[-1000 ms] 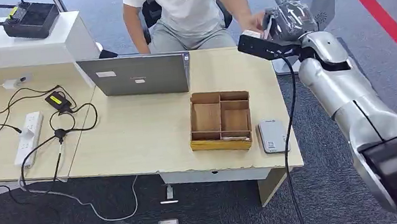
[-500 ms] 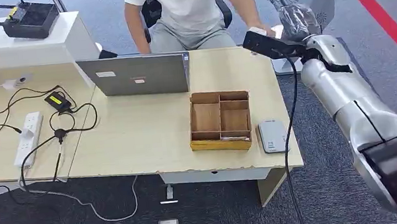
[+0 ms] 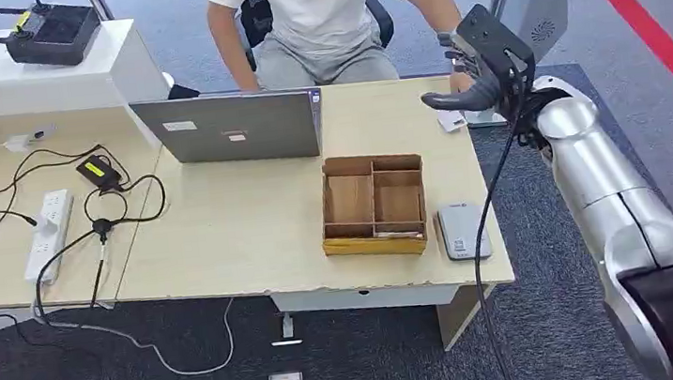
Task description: Pass the card to the sensor for recognition and then transmit it.
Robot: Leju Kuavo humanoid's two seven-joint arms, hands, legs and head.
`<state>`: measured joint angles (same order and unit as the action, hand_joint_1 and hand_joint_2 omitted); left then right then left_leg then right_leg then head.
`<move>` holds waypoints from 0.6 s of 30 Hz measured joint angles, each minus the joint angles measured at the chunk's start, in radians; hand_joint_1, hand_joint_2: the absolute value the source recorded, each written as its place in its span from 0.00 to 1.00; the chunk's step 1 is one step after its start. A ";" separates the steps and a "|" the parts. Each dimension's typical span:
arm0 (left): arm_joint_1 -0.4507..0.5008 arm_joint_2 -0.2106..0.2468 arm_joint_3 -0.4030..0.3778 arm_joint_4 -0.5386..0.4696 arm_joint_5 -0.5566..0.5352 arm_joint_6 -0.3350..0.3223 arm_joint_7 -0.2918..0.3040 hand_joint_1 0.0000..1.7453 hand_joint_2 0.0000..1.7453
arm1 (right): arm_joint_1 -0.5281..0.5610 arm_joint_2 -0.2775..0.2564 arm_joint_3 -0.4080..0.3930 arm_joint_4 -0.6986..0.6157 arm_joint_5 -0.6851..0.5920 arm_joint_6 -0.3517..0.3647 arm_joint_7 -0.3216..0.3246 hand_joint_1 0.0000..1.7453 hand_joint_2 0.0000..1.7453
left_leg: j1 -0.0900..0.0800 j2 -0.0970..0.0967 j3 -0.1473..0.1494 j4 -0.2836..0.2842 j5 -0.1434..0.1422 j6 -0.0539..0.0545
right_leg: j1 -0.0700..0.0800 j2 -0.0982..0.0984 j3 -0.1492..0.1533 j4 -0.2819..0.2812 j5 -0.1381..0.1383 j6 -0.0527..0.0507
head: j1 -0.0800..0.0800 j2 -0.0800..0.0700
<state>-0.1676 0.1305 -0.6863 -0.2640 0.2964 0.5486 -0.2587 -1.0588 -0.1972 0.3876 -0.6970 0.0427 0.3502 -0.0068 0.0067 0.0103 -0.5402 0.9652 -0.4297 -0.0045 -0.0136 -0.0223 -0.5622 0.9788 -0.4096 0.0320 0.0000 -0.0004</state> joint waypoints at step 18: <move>0.017 0.003 0.001 0.005 0.013 -0.001 0.005 0.00 0.00 | 0.296 -0.103 0.048 -0.459 0.048 0.005 0.139 0.00 1.00 | 0.000 0.000 0.000 0.000 0.000 0.000 | 0.000 0.000 0.000 0.000 0.000 0.000 | 0.000 0.000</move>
<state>-0.1507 0.1339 -0.6851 -0.2594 0.3090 0.5478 -0.2541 -0.7630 -0.2998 0.4357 -1.1559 0.0904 0.3556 0.1320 0.0070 0.0102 -0.5402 0.9651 -0.4299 -0.0044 -0.0134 -0.0222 -0.5621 0.9784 -0.4096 0.0320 -0.0004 -0.0004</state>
